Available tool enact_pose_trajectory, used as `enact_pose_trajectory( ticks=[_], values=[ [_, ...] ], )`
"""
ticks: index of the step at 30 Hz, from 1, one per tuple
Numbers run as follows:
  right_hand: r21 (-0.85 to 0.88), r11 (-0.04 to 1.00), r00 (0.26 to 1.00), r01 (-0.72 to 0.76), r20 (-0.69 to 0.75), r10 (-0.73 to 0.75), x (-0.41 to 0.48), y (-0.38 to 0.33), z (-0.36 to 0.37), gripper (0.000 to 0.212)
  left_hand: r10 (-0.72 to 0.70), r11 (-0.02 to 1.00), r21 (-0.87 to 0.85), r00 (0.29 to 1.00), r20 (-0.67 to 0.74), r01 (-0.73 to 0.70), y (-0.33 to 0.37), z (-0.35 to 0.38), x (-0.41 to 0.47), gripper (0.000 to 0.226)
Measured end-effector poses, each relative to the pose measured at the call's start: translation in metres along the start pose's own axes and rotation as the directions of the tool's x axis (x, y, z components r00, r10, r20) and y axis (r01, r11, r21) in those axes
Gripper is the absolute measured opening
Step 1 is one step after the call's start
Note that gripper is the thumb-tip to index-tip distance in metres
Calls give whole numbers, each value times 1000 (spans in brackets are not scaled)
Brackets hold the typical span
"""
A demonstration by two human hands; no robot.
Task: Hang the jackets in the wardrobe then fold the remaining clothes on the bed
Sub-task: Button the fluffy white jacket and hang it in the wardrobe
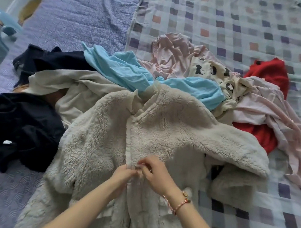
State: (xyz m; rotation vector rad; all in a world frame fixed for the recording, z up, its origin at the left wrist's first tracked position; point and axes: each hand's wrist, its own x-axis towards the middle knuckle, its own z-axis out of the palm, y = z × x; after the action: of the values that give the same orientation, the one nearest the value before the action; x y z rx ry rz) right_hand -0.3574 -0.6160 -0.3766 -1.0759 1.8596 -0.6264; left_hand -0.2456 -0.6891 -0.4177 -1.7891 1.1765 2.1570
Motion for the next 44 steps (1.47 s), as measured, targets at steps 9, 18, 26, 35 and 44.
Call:
enact_pose_trajectory(
  ticks=[9,18,26,35,44],
  values=[
    [-571,819,998,54,2,-65,13,-3,34,20,104,993,77,958,-268,-86,-11,7,-5,26],
    [-453,866,977,-211,-137,166,8,28,27,27,20,995,-89,941,-338,-53,-4,6,4,34],
    [-30,932,895,-361,-293,337,2,38,22,35,395,762,629,879,-266,-153,-14,5,25,22],
    [46,937,934,-347,-79,350,13,33,12,46,473,232,960,881,28,-155,-6,16,33,23],
    [80,957,959,-278,-28,281,17,6,33,47,263,955,181,955,-140,-237,-22,-21,15,14]
  ],
)
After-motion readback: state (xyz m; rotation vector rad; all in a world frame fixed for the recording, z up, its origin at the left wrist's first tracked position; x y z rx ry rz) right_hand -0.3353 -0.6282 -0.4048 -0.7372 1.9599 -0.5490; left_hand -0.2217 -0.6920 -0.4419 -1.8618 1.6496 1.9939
